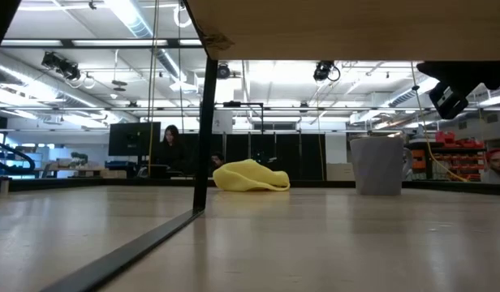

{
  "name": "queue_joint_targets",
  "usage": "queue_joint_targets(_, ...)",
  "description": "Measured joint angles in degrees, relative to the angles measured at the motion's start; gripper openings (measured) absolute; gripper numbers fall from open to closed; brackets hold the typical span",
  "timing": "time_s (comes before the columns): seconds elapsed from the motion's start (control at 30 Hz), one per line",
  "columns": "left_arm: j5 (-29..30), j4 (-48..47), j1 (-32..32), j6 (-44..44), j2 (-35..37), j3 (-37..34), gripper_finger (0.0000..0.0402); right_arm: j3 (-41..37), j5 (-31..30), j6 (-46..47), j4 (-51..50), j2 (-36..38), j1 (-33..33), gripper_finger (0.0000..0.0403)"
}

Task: Stack small to large cups/mugs on shelf
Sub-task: Put the transparent mug on the shelf

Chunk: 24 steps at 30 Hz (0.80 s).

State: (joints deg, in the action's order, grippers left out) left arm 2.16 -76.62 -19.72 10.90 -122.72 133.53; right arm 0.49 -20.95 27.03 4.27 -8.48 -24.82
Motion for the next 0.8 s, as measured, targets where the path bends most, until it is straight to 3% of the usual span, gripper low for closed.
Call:
queue_joint_targets(0.5, -0.1, 2.51, 0.34, 0.22, 0.13, 0.0, 0.0114, 0.16, 0.0, 0.11, 4.35, -0.66, 0.0, 0.0062)
queue_joint_targets(0.8, -0.06, 1.47, 3.35, 0.44, 3.34, -0.04, 0.0155, 5.78, 0.0, -0.15, 4.3, -0.94, 0.02, 0.0062)
